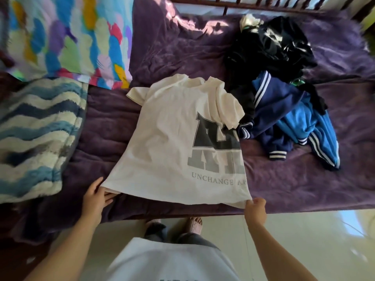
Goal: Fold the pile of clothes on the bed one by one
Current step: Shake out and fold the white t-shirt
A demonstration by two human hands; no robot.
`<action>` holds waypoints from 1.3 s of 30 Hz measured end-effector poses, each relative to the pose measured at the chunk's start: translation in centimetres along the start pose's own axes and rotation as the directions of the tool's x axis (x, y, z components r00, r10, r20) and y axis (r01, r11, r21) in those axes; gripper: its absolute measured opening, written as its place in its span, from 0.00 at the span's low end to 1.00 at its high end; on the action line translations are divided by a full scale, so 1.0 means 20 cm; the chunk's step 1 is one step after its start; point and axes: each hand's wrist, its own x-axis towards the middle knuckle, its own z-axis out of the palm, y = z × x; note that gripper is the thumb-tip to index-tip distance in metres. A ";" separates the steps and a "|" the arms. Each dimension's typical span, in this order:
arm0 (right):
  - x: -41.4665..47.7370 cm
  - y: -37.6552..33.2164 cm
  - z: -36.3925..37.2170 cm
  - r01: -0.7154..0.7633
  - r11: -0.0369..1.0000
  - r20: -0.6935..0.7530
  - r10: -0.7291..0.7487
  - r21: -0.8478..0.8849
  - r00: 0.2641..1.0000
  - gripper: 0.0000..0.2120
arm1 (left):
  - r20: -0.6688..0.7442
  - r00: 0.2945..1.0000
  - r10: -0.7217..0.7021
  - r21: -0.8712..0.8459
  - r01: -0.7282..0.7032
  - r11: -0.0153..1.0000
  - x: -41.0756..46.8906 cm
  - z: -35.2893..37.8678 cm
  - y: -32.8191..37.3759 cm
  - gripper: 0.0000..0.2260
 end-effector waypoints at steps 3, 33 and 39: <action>0.04 -0.01 0.04 -0.049 0.996 0.052 0.045 0.073 0.998 0.12 | 0.051 0.995 -0.083 -0.067 0.087 0.994 -0.03 0.03 0.01 0.14; -0.14 0.04 0.15 0.496 0.327 0.421 -0.275 -0.804 0.864 0.25 | 0.143 0.987 0.067 0.422 -0.122 0.898 0.01 -0.07 -0.06 0.09; -0.04 0.02 0.07 0.362 0.603 0.262 -0.251 -0.710 0.932 0.18 | 0.129 0.982 0.136 0.492 -0.182 0.851 0.02 -0.13 -0.07 0.05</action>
